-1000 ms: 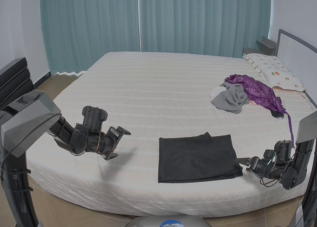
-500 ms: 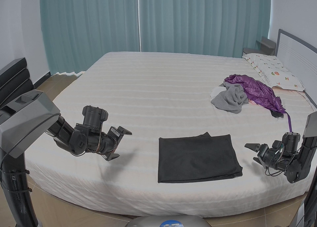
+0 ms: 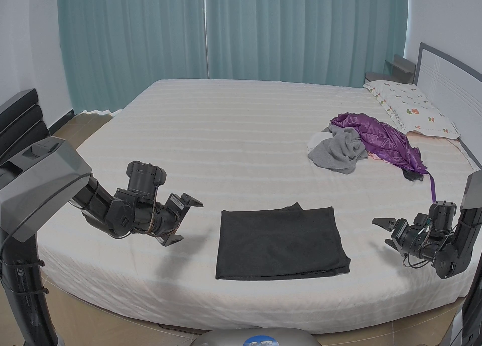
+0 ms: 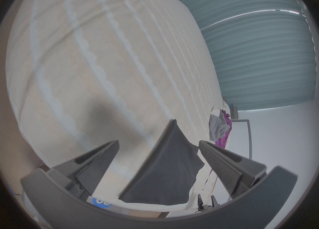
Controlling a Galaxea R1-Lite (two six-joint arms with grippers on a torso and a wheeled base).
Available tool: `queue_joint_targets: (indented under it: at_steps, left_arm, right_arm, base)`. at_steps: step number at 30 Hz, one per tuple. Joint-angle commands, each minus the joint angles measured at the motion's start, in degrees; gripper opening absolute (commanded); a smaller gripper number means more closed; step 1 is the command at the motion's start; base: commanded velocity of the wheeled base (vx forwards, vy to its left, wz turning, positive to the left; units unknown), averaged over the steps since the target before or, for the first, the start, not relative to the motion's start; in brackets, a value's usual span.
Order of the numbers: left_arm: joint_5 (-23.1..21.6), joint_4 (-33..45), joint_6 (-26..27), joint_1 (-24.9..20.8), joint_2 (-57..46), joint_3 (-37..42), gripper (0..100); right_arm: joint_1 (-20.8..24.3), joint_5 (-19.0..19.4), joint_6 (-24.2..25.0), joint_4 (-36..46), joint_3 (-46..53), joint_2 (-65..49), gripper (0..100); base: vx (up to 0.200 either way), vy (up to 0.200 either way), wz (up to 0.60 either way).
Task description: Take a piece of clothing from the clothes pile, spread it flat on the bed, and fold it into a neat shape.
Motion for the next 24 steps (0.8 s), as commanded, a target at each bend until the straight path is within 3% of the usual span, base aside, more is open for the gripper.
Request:
queue_joint_targets:
  at_steps: [1, 14, 18, 24]
  left_arm:
    - [0.2, -0.1, 0.4, -0.2, 0.0, 0.0, 100]
    - [0.0, -1.5, 13.0, -1.3, 2.6, 0.8, 100]
    - [0.1, -3.1, 13.8, -2.2, 3.5, 0.9, 100]
    - [0.6, -5.5, 21.9, -4.4, 6.1, 1.9, 100]
  right_arm:
    - [0.0, 0.1, 0.0, 0.0, 0.0, 0.5, 100]
    - [0.4, 0.1, 0.1, 0.0, -0.1, 1.3, 100]
    - [0.5, 0.1, 0.1, 0.0, -0.1, 1.4, 100]
    - [0.6, 0.1, 0.1, 0.0, -0.1, 1.4, 100]
  base:
    - [0.0, 0.0, 0.0]
    - [0.0, 0.0, 0.0]
    - [0.0, 0.0, 0.0]
    - [0.0, 0.0, 0.0]
